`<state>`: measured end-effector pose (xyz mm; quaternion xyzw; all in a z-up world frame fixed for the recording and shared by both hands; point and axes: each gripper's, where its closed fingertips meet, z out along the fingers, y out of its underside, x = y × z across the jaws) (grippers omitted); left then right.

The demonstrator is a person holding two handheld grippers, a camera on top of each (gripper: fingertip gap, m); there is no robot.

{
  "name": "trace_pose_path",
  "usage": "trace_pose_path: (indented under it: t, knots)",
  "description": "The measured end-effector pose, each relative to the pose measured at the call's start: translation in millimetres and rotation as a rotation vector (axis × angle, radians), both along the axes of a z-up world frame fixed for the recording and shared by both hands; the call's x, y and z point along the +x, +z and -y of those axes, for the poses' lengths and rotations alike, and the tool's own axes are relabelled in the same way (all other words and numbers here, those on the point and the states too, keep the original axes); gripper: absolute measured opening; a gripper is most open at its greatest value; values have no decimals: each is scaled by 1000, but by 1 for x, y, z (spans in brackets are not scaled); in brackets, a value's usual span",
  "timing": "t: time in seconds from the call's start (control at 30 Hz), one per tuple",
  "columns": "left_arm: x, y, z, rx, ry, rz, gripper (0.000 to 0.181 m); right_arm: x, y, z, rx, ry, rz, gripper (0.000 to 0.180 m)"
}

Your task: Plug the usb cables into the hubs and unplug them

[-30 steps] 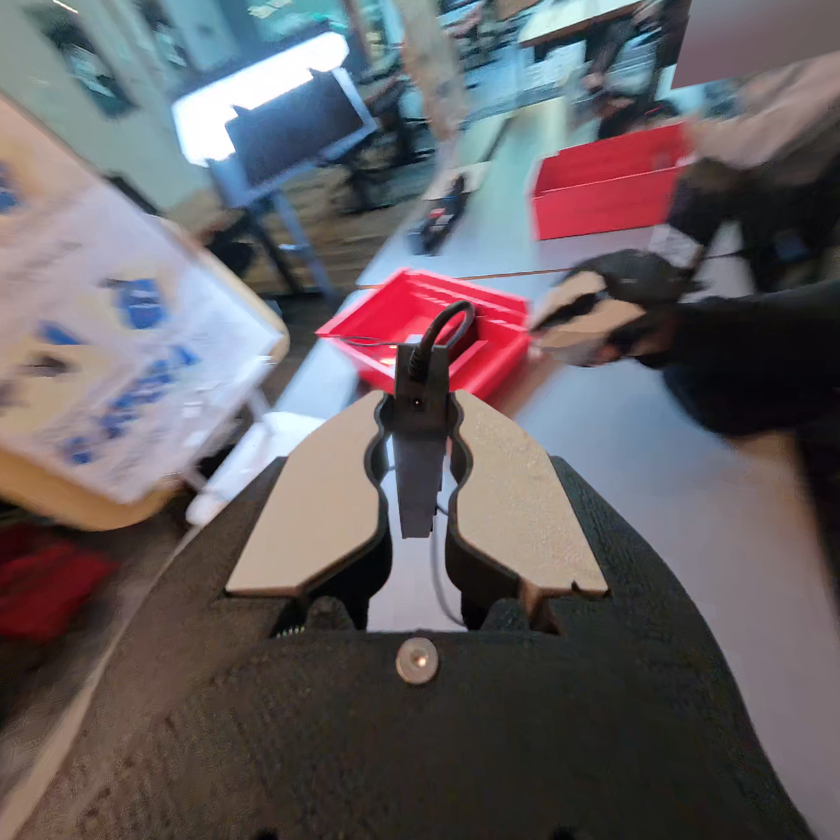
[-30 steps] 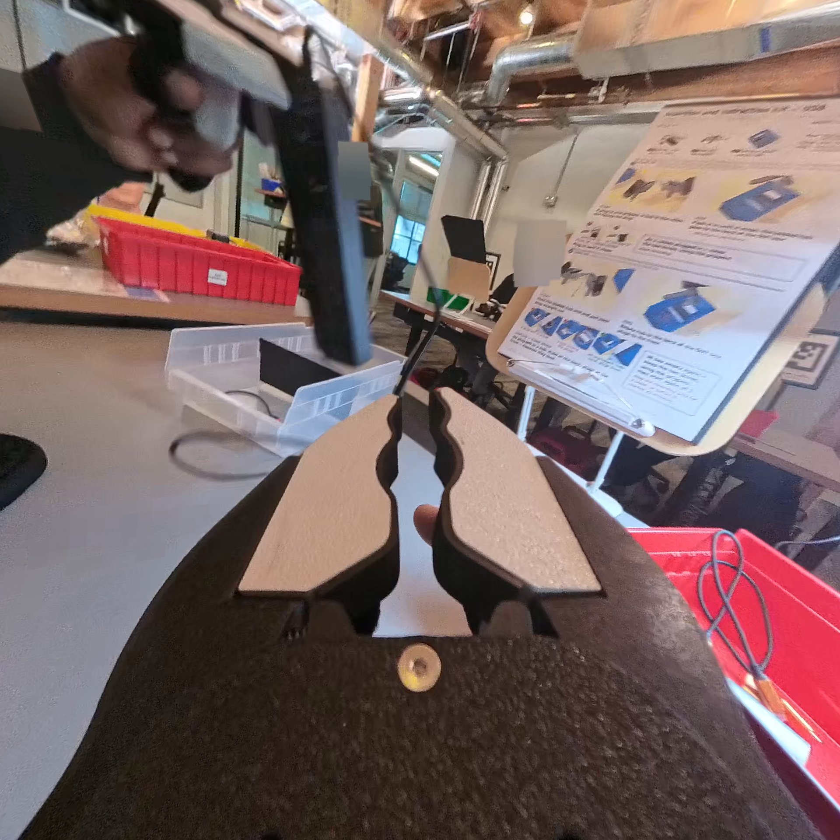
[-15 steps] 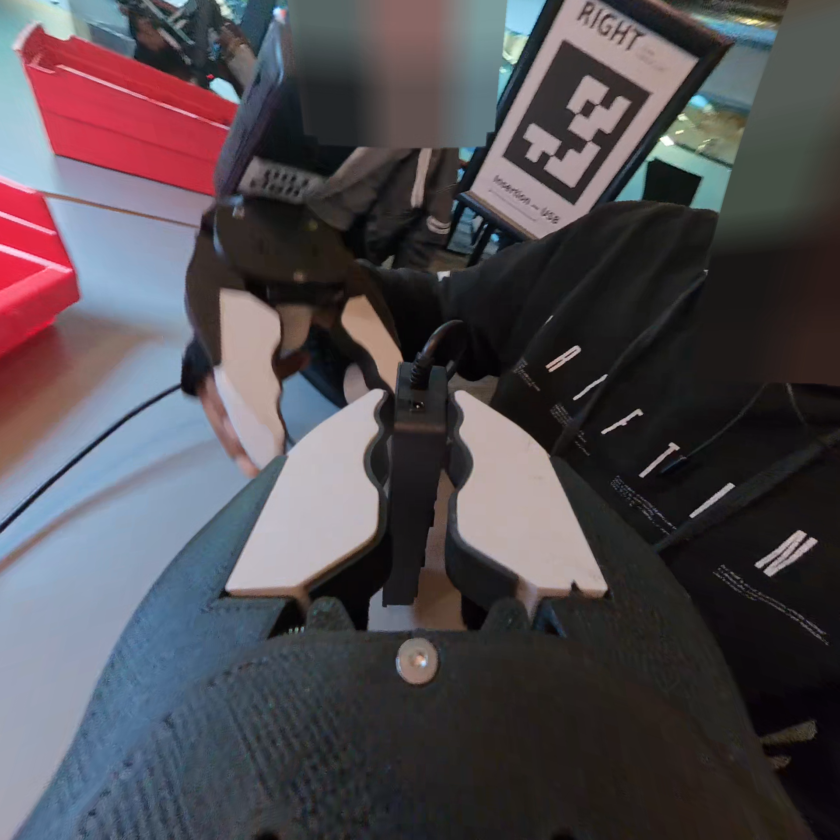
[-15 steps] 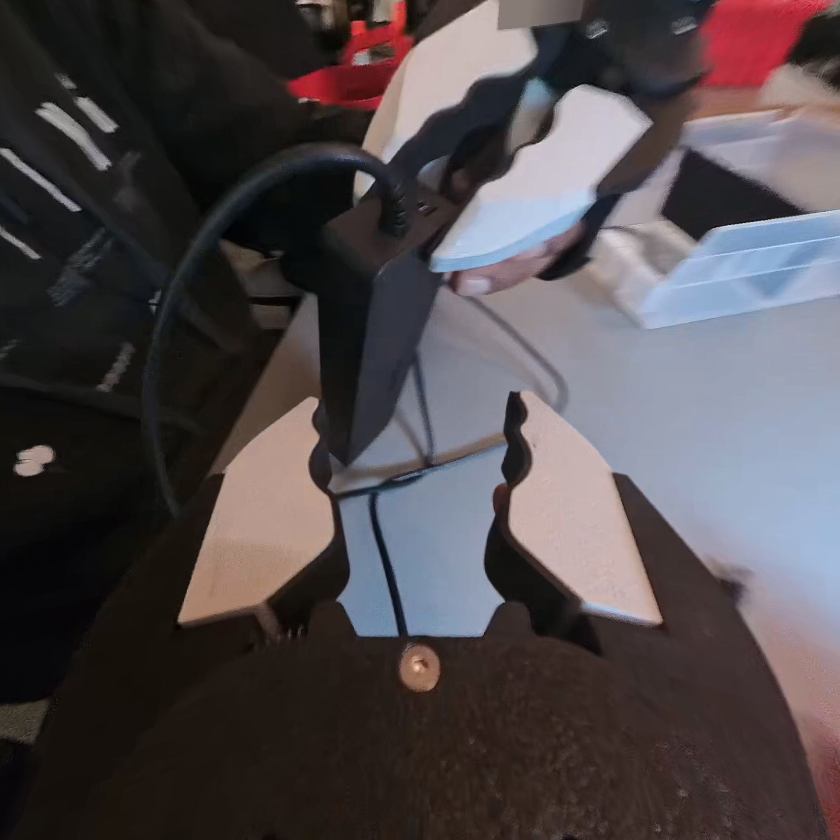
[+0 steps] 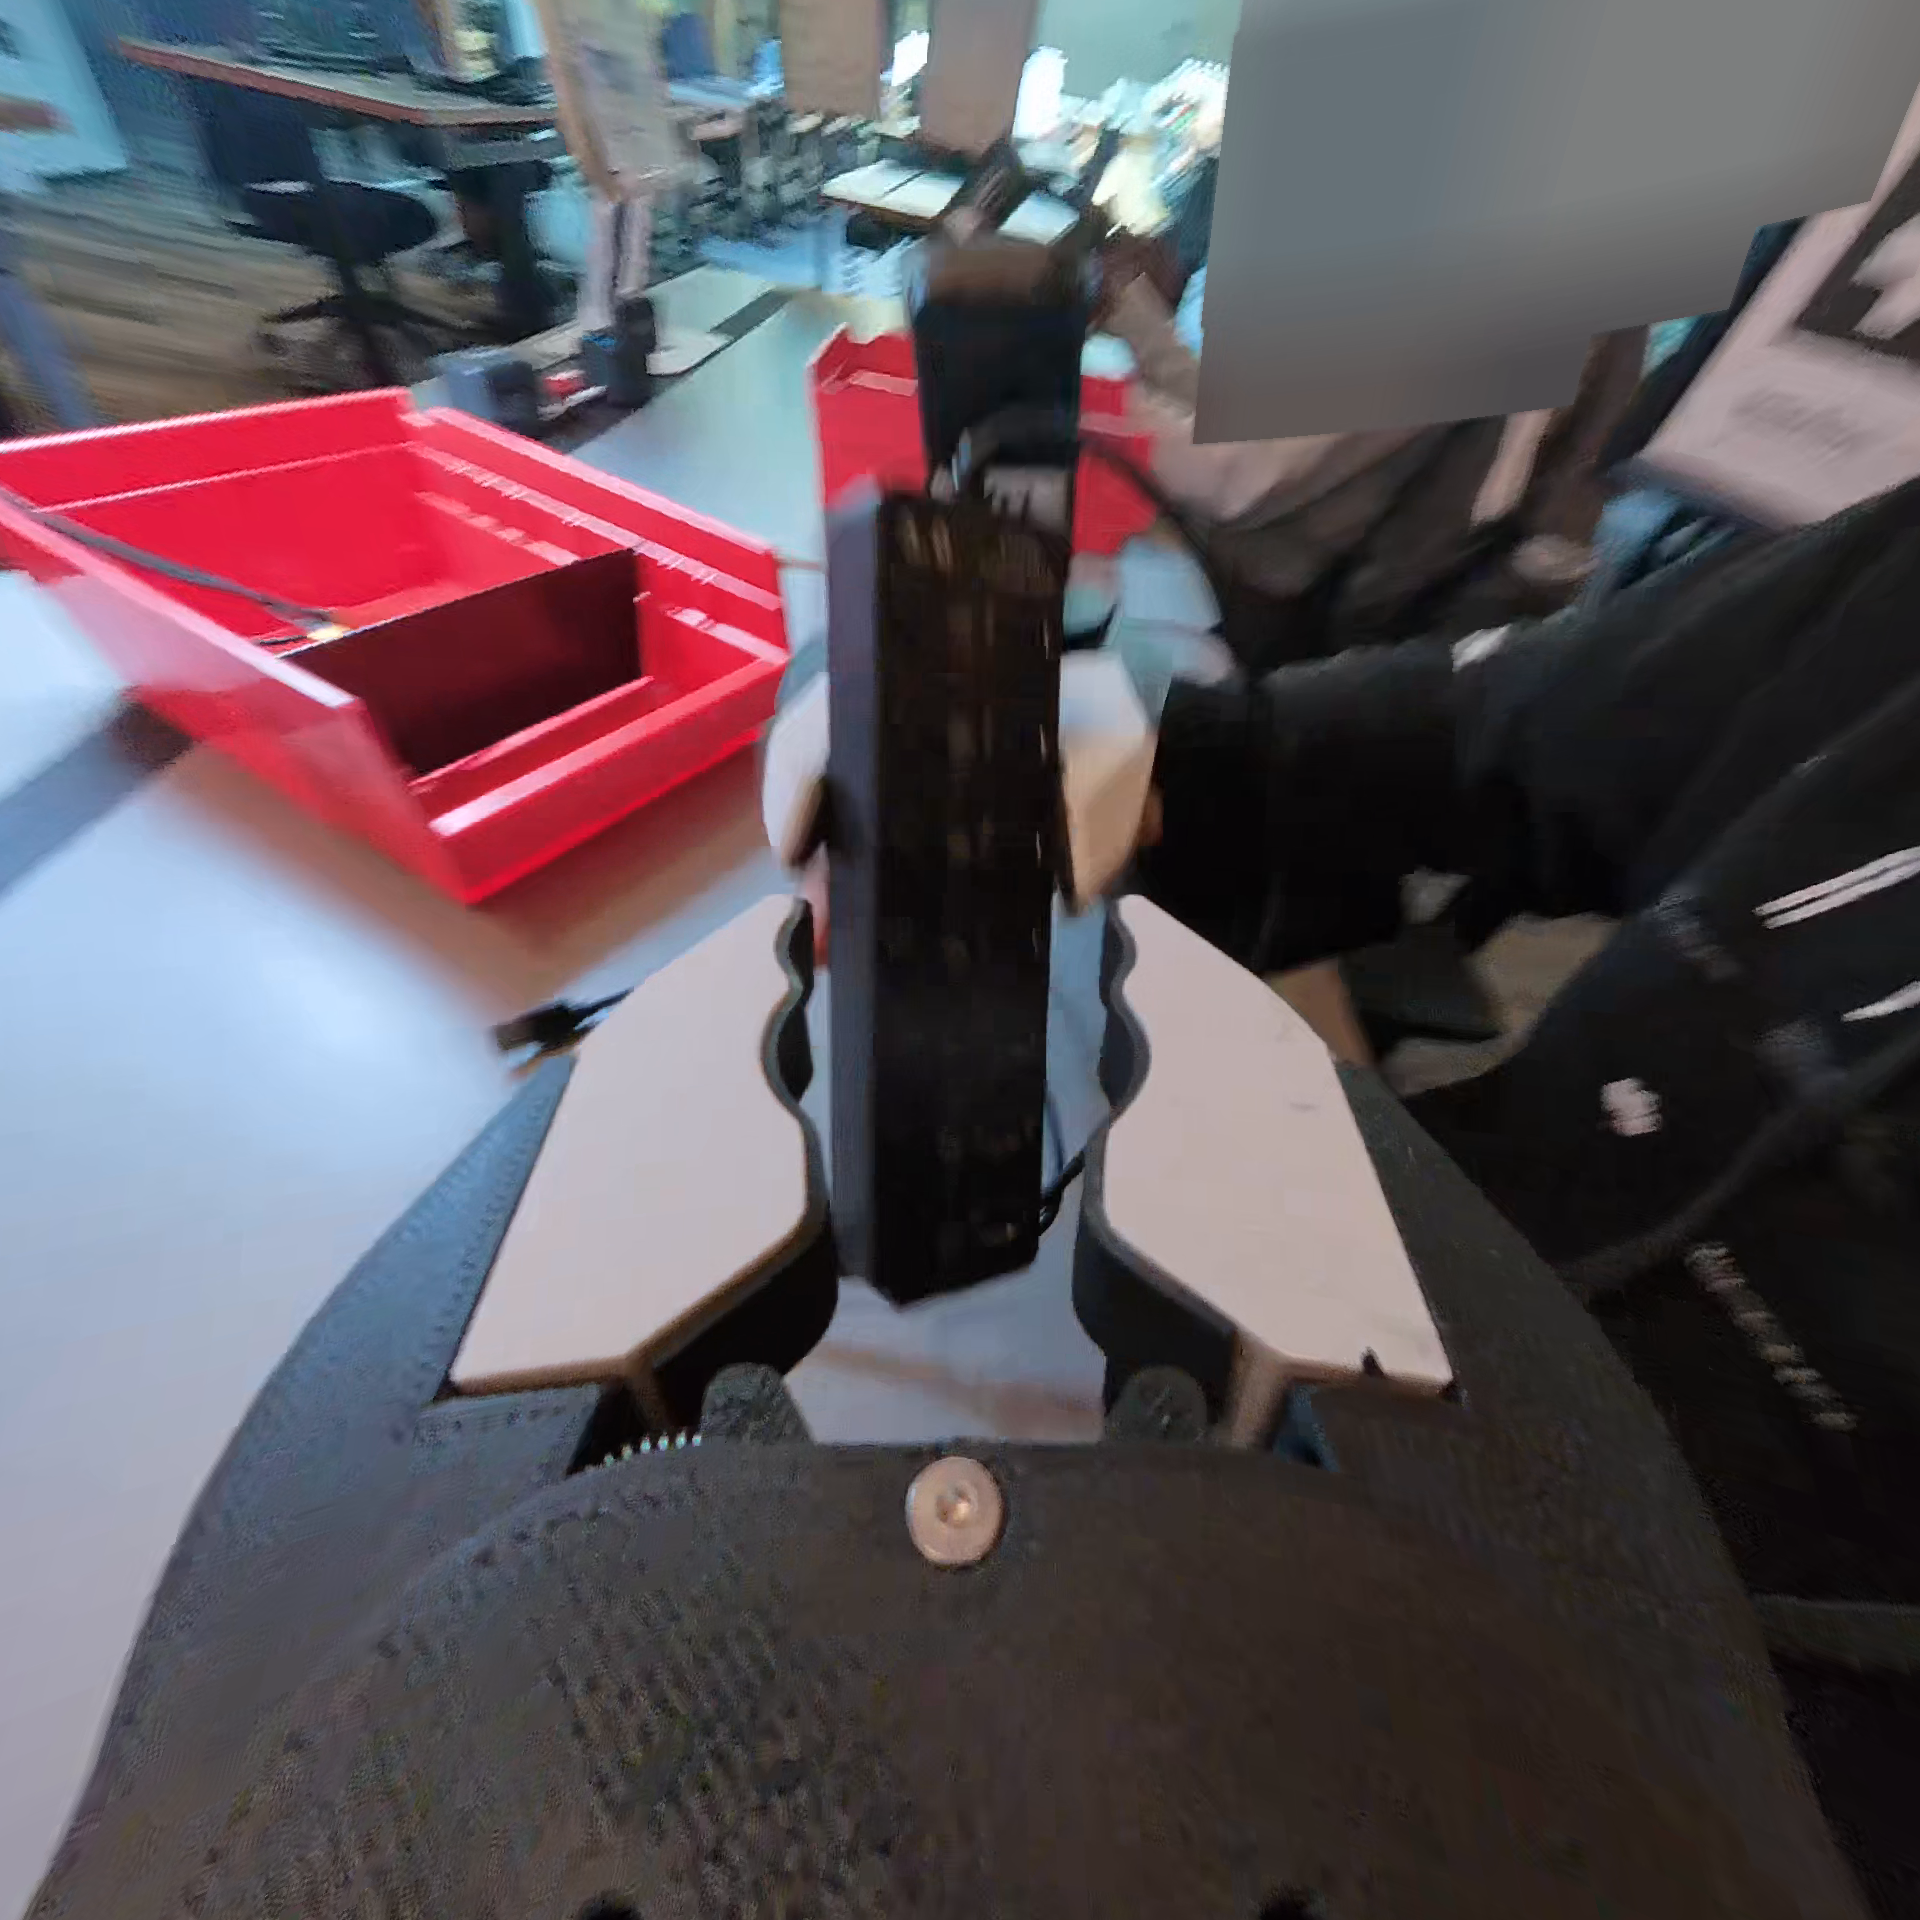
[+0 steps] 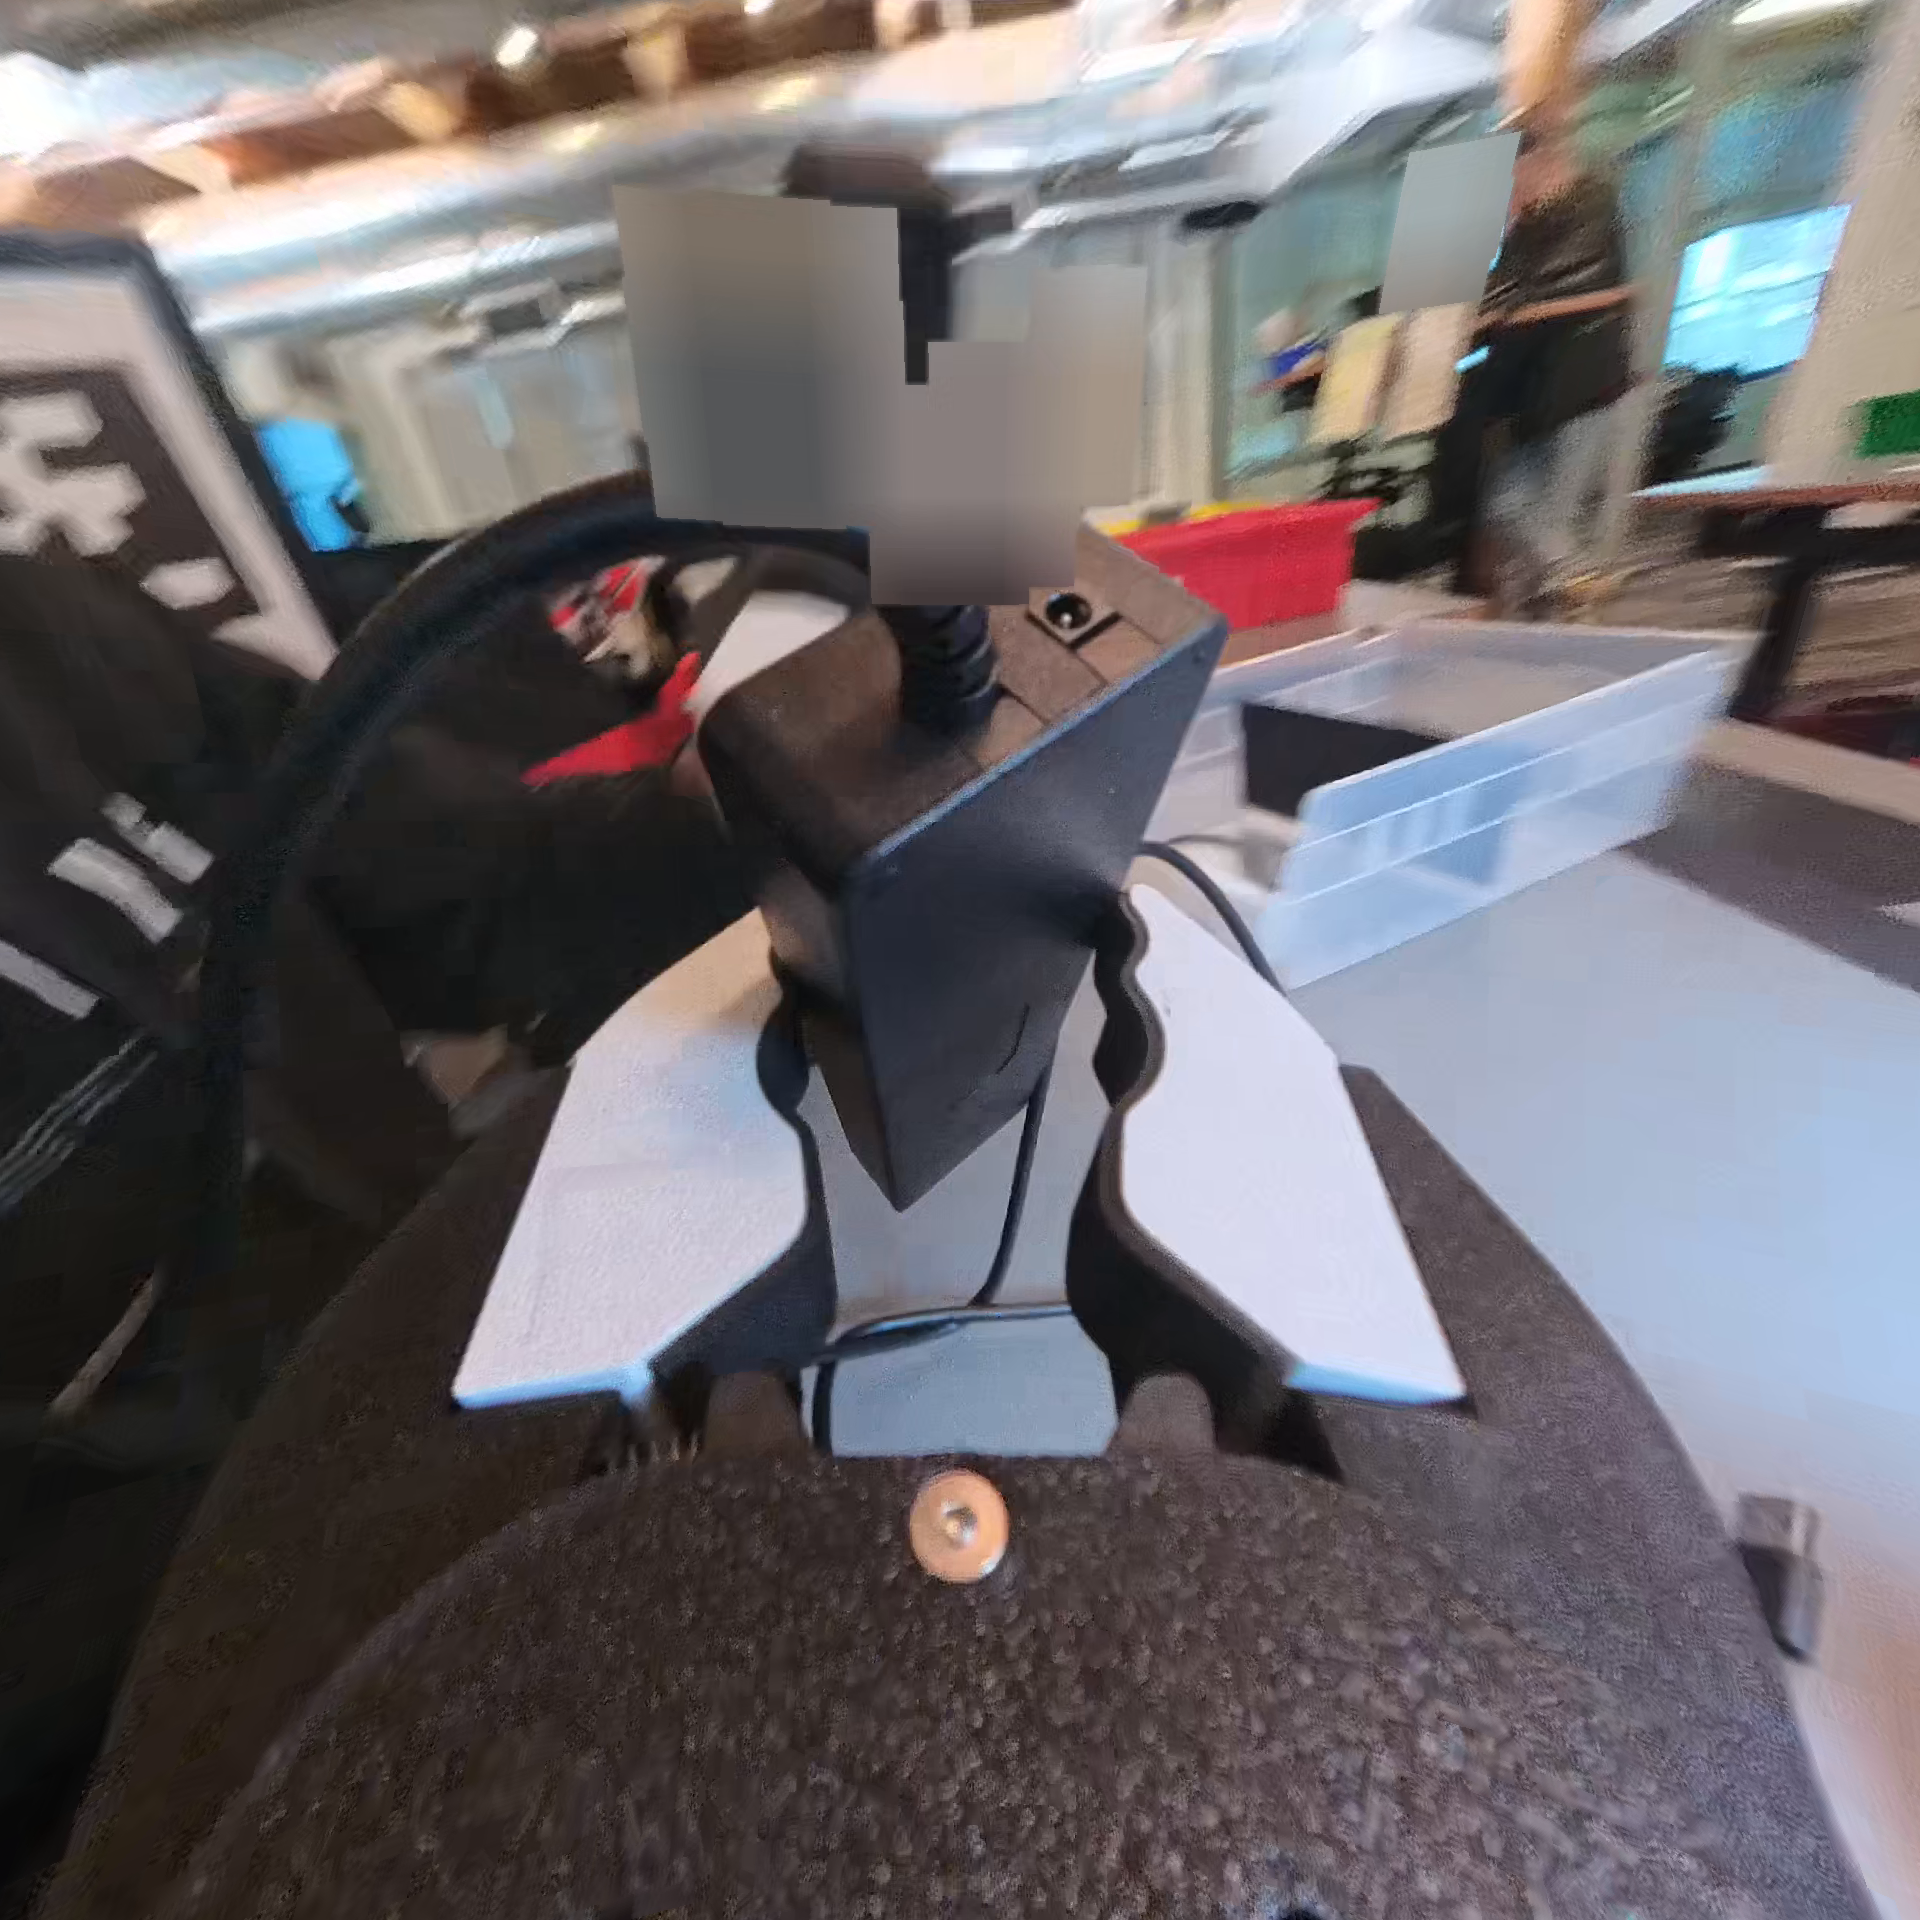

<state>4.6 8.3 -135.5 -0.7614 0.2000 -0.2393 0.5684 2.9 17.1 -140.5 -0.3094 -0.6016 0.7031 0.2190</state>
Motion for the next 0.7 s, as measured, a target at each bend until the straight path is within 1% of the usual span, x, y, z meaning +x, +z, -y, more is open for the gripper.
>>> trace_pose_path:
  t: [0.07,0.1,0.13,0.17,0.2,0.23,0.3,0.4,0.43,0.5,0.57,0.63,0.7]
  knots:
    - [-2,-25,-4,-12,108,-172,67,-8,10,-14,-56,-92,-8,54]
    - [-4,-37,-8,-20,153,-258,70,-10,13,-17,-85,-124,-11,54]
    - [-7,-45,-13,-15,202,-341,69,-13,15,-16,-120,-146,-11,54]
    - [-12,-51,-18,1,248,-428,60,-15,17,-14,-153,-157,-11,54]
    - [-15,-56,-21,10,255,-494,56,-16,16,-13,-170,-172,-7,54]
    - [-16,-61,-21,-19,240,-503,56,-17,13,-13,-151,-192,-10,54]
    - [-15,-62,-14,-52,153,-443,55,-15,4,-12,-74,-157,14,56]
    - [-6,-63,7,-174,-33,-237,55,-3,-14,-9,85,-29,52,63]
    - [-5,-64,13,-190,-75,-180,54,-2,-18,-9,137,-24,47,68]
    - [-1,-69,22,-249,-153,-96,54,2,-23,-4,204,-2,27,70]
    - [4,-76,26,-280,-202,-94,55,2,-29,6,231,22,47,75]
    - [8,-78,27,-290,-218,-107,54,1,-40,16,274,35,73,78]
    - [11,-79,27,-310,-218,-101,55,-1,-44,23,240,44,90,78]
